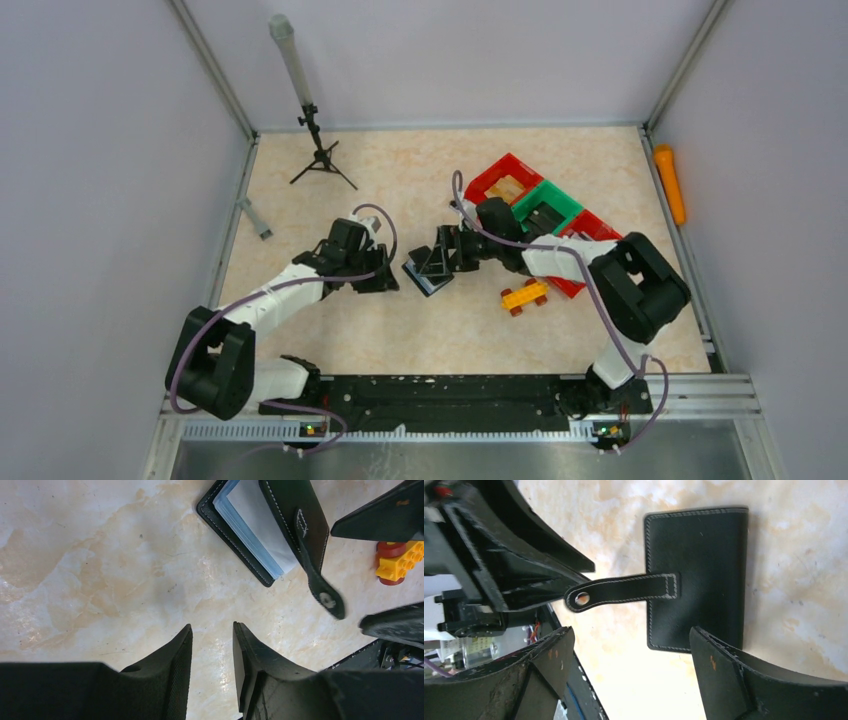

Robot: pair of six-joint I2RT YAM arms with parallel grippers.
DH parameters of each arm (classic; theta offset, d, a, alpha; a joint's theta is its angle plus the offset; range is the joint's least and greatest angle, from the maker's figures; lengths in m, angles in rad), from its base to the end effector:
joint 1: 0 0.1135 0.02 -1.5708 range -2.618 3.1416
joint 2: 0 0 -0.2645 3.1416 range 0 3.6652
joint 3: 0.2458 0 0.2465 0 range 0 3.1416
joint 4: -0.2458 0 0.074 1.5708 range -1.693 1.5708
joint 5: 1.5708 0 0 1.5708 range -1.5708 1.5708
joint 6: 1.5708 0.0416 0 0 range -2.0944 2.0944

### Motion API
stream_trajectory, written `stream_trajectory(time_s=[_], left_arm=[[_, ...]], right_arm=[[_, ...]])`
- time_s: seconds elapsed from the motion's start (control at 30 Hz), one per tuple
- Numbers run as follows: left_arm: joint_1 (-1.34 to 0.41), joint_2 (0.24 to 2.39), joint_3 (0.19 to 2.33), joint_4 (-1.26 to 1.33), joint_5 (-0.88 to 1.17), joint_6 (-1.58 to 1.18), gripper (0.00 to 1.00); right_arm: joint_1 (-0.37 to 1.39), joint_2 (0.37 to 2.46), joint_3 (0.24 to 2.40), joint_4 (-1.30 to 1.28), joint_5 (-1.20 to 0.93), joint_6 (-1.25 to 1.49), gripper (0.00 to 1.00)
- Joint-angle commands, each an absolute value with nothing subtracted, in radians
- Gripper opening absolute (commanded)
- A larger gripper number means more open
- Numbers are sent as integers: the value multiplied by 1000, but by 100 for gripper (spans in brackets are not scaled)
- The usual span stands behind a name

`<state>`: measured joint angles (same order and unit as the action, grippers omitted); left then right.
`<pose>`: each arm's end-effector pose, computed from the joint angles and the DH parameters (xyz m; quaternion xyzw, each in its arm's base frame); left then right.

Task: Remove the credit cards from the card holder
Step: Close the card holder at the center of the board.

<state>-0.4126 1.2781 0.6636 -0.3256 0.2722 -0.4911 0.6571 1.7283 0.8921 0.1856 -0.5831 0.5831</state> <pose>0.2162 -0.1068 0.1858 0.0051 0.9428 -0.2502 0.2201 0.2653 0.2336 0.1716 -0.1593 0.8529 0.4567 0.1965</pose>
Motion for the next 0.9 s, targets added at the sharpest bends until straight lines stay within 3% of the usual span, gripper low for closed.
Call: stream_trajectory(time_s=[0.0,0.17,0.33,0.57,0.87], left_arm=[[-408,1250,698,-321,279,-485,39],[-408,1246,701,-335,265,-477,40],[-407,1231,704,-348,249,-472,40],[-406,1220,724,-355,249,-475,39],[-407,1268,747,-286,301,-485,43]], right_arm=[[670,1643,951,157,-583,541,89],[662,1612,953,153,-552,535,88],[635,1603,922,186,-460,543,46],[649,1773,945,204,-505,537,1],[666,1876,939,209,-487,531,0]])
